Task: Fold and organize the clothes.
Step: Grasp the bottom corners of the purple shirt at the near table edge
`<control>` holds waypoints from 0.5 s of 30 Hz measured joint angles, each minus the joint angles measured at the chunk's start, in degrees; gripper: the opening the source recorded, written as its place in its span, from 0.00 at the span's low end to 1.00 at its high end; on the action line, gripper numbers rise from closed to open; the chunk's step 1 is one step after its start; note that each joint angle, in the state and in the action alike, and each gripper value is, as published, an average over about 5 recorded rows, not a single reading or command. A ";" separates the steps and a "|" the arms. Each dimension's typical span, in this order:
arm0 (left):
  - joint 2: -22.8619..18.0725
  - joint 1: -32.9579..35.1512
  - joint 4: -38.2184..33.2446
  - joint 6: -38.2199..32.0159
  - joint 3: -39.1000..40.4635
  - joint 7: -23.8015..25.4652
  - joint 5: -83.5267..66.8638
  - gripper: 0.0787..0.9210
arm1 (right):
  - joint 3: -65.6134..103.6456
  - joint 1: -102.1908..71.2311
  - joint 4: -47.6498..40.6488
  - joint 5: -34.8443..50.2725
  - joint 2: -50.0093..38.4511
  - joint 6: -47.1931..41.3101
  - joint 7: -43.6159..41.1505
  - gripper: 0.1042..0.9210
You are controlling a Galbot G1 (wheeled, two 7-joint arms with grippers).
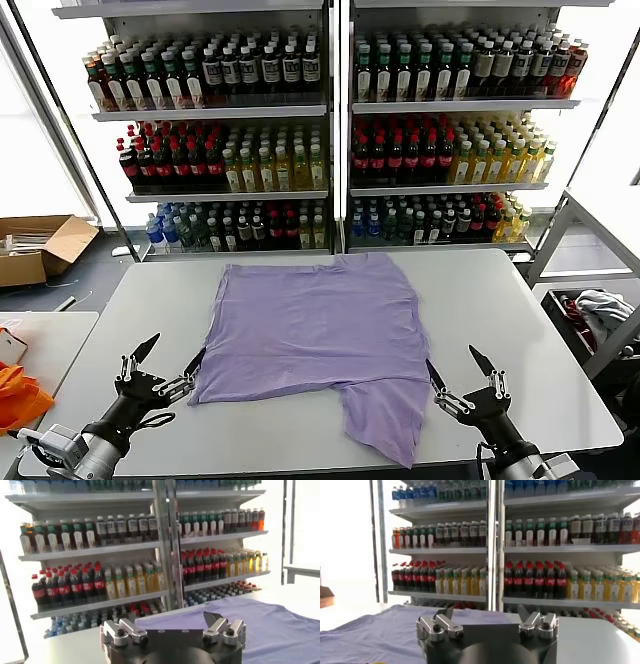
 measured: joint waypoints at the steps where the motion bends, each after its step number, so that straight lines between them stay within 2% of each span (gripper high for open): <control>1: 0.31 -0.01 0.14 0.24 0.13 -0.17 -0.15 0.88 | -0.07 -0.28 0.13 -0.10 -0.15 -0.38 0.24 0.88; 9: 4.55 -0.88 3.13 3.84 1.86 -2.88 -2.32 0.88 | -1.83 -4.53 1.57 -1.87 -0.84 -4.41 3.05 0.88; 15: 5.54 -2.18 6.11 6.19 3.42 -4.99 -3.17 0.88 | -3.85 -7.16 2.06 -3.59 -0.20 -5.77 4.39 0.88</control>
